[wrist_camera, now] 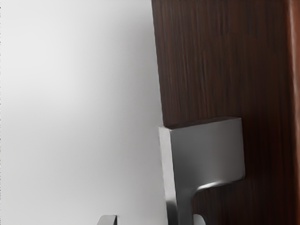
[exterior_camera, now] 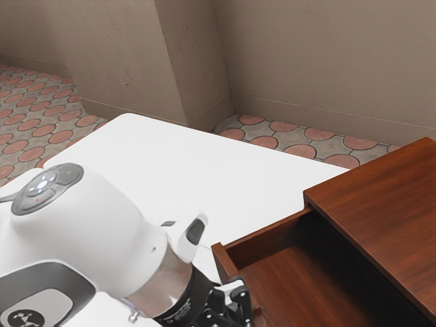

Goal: Pull the drawer handle with one arm to open the drawer

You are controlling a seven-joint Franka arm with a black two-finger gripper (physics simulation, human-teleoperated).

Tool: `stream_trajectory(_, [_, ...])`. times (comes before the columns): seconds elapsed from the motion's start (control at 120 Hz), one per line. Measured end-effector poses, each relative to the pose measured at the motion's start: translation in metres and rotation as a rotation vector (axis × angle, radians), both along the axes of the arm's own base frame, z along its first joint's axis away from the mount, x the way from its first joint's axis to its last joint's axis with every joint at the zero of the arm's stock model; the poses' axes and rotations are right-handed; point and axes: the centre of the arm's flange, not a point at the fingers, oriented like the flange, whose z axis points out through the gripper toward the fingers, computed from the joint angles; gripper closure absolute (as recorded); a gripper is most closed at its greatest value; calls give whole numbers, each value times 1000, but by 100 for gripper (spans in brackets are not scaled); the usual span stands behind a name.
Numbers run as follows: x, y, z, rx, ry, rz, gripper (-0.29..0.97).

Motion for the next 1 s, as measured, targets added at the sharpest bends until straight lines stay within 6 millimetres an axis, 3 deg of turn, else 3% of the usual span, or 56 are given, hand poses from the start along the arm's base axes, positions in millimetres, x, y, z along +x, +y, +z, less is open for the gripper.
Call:
stream_trajectory(0.25, [-1, 5, 3, 5, -10, 9, 55])
stream_trajectory(0.575, [-9, 24, 30, 11, -67, 12, 53])
stream_trajectory(0.65, [-1, 39, 63, 16, -109, 46, 52])
stream_trajectory(0.708, [12, 52, 105, 16, -139, 95, 48])
stream_trajectory(0.775, [45, 74, 181, -6, -148, 224, 35])
stream_trajectory(0.808, [57, 86, 231, -7, -158, 307, 30])
stream_trajectory(0.833, [61, 97, 251, 2, -142, 359, 27])
stream_trajectory(0.9, [69, 122, 255, 30, -31, 448, 19])
stream_trajectory(1.0, [73, 140, 215, 83, 165, 502, 12])
